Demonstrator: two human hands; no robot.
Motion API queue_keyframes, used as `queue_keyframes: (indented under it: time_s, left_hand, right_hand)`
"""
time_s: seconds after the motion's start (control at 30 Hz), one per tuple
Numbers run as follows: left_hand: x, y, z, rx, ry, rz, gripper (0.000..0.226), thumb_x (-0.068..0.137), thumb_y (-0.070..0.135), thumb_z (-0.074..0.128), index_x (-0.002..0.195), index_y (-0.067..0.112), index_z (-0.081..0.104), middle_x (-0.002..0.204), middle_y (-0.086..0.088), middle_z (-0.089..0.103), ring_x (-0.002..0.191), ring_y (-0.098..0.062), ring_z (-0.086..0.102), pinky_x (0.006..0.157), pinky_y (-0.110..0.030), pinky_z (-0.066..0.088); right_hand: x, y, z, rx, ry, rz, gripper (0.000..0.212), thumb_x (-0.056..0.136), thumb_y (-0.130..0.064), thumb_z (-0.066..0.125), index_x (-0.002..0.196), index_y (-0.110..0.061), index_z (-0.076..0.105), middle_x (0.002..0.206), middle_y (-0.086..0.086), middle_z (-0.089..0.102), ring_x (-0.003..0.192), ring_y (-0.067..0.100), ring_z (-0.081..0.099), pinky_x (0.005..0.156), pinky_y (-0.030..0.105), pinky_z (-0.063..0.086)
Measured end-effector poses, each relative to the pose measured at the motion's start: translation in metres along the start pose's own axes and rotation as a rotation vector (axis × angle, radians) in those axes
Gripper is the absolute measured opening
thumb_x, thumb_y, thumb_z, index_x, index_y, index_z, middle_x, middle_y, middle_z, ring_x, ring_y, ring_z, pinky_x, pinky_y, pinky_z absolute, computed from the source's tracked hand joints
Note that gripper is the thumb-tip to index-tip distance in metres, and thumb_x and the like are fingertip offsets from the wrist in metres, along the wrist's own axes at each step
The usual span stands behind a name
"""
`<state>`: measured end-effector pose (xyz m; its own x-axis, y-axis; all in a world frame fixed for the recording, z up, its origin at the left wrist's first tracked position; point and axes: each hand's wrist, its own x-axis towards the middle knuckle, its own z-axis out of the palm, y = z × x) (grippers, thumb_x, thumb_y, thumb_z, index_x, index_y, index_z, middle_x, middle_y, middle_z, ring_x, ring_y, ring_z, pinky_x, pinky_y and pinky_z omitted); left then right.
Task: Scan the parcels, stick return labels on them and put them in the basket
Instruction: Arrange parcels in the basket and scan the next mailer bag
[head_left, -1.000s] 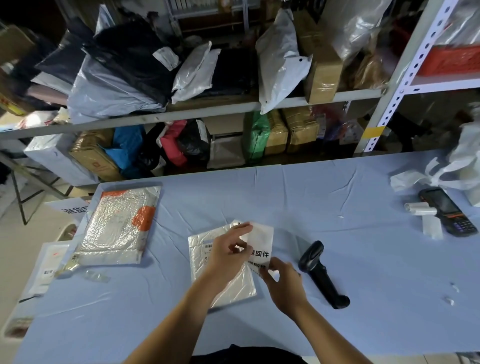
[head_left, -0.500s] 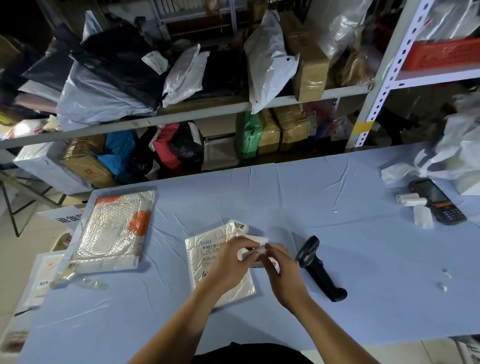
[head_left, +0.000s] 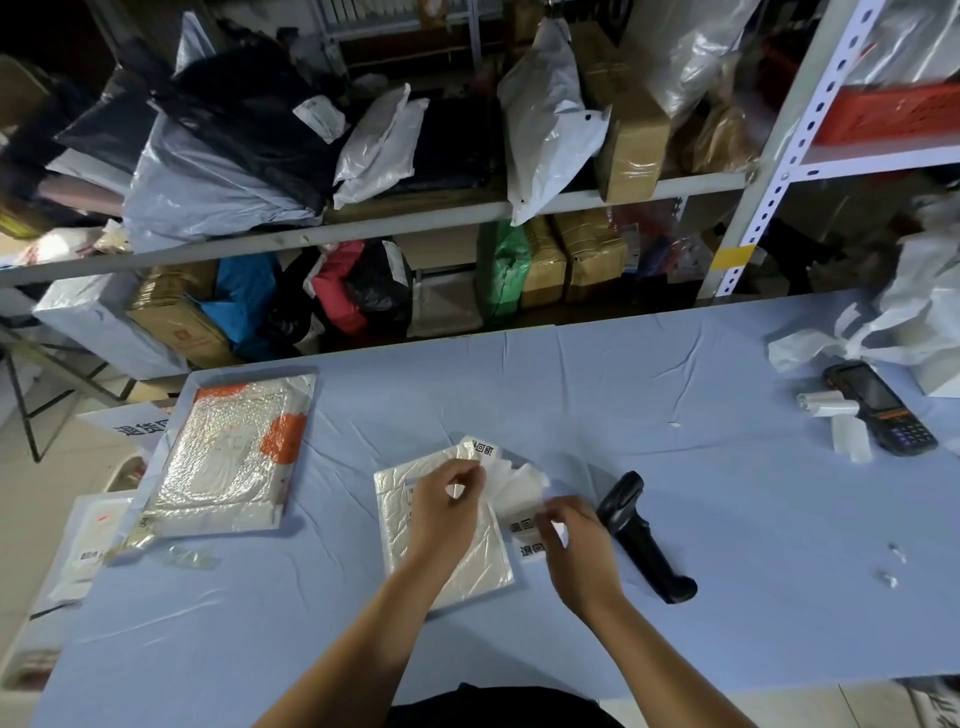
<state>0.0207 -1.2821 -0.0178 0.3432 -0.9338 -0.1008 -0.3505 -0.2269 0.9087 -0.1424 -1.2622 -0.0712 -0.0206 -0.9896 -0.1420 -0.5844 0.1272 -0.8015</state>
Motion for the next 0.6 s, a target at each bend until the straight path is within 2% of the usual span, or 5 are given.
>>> queue_keyframes:
  time_s: [0.1,0.23,0.43,0.53,0.6]
  left_hand:
    - [0.003,0.001,-0.012,-0.111,0.179,-0.073,0.019,0.092,0.017,0.066,0.078,0.03,0.068,0.076,0.011,0.068,0.065,0.003,0.061,0.057,-0.013,0.048]
    - [0.002,-0.007,-0.027,0.206,0.239,0.184,0.014,0.089,0.013,0.068,0.08,0.024,0.067,0.083,0.016,0.063,0.084,-0.003,0.059,0.075,-0.011,0.04]
    - [-0.004,-0.036,-0.036,0.514,0.236,0.702,0.013,0.09,0.025,0.069,0.081,0.014,0.069,0.089,0.004,0.065,0.088,-0.017,0.058,0.076,-0.029,0.043]
    - [-0.009,-0.052,-0.05,0.584,0.153,0.873,0.013,0.088,0.027,0.072,0.09,0.016,0.067,0.098,0.001,0.063,0.095,-0.023,0.058,0.075,-0.034,0.045]
    - [-0.012,-0.061,-0.063,0.664,0.057,0.861,0.034,0.084,0.046,0.073,0.104,0.019,0.065,0.11,-0.001,0.062,0.106,-0.023,0.056,0.084,-0.033,0.042]
  right_hand:
    - [0.005,0.004,-0.003,-0.002,0.06,0.242,0.024,0.101,-0.025,0.052,0.1,-0.007,0.068,0.109,0.008,0.063,0.093,0.021,0.061,0.078,0.031,0.048]
    - [0.005,-0.016,-0.006,0.072,0.251,0.324,0.026,0.094,-0.032,0.063,0.108,-0.01,0.063,0.102,0.007,0.066,0.086,0.022,0.062,0.069,0.032,0.048]
    - [0.009,-0.081,0.019,0.633,-0.087,0.349,0.026,0.086,-0.041,0.073,0.101,-0.023,0.062,0.077,-0.002,0.076,0.072,0.015,0.074,0.073,0.034,0.059]
    - [0.011,-0.09,0.032,0.655,-0.099,0.364,0.027,0.081,-0.019,0.077,0.103,-0.023,0.062,0.076,-0.002,0.077,0.074,0.019,0.075,0.078,0.038,0.06]
    - [0.01,-0.089,0.037,0.65,-0.127,0.362,0.032,0.081,-0.007,0.076,0.104,-0.023,0.06,0.075,-0.003,0.077,0.073,0.019,0.075,0.076,0.037,0.061]
